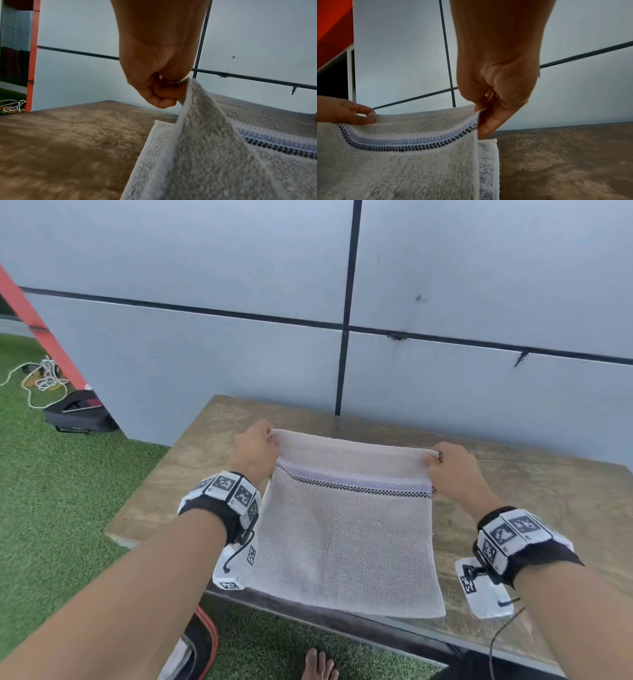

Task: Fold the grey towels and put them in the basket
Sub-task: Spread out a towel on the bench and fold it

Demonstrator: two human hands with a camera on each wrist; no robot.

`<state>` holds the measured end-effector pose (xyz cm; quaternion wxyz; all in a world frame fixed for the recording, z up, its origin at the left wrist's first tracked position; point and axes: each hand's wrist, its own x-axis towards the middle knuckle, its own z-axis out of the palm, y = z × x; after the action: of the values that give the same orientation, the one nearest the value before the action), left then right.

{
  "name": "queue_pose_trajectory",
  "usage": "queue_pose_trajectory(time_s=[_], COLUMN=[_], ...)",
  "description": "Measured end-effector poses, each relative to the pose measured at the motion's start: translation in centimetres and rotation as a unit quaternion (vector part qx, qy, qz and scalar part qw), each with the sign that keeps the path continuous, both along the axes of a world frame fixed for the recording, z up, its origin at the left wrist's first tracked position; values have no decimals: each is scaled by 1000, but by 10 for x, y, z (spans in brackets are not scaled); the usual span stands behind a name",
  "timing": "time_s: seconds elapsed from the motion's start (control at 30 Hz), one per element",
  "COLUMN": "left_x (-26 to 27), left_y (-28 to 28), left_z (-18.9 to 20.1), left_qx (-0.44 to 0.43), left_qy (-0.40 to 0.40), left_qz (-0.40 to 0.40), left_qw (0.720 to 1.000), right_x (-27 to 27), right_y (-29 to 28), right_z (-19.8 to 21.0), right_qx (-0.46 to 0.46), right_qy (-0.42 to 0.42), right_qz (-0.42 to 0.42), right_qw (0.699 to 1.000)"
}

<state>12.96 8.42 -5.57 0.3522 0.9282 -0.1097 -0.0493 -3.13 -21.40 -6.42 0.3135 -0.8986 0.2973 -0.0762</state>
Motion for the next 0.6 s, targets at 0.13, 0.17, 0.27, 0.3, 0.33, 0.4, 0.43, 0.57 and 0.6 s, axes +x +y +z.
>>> queue_pose_trajectory(time_s=[0.13, 0.17, 0.27, 0.3, 0.33, 0.4, 0.43, 0.57, 0.6], left_x=[33, 40, 54, 56, 57, 58, 58, 67, 67], left_y=[-21, -24, -28, -28, -28, -27, -26, -27, -27], left_z=[-19, -25, -43, -48, -52, -59, -60, -64, -64], left_qx=[55, 70, 112, 120, 124, 114, 115, 133, 137], left_qy=[10, 8, 4, 3, 3, -10, -17, -12, -15], left_qz=[11, 12, 14, 14, 16, 11, -3, -61, -71], left_qw=[998, 997, 994, 993, 992, 993, 993, 989, 988], right_x=[33, 40, 55, 58, 59, 61, 61, 65, 66], right_y=[-10, -11, -14, -14, -13, -12, -12, -16, -16], right_z=[-13, -16, -30, -36, -41, -49, -51, -57, -56], right_qx=[-20, -29, -58, -61, -62, -72, -77, -92, -92], right_qy=[23, 27, 50, 58, 63, 57, 50, 65, 69], right_qz=[-16, -18, -18, -19, -21, -22, -17, -1, -2], right_qw=[999, 999, 997, 996, 996, 996, 996, 994, 993])
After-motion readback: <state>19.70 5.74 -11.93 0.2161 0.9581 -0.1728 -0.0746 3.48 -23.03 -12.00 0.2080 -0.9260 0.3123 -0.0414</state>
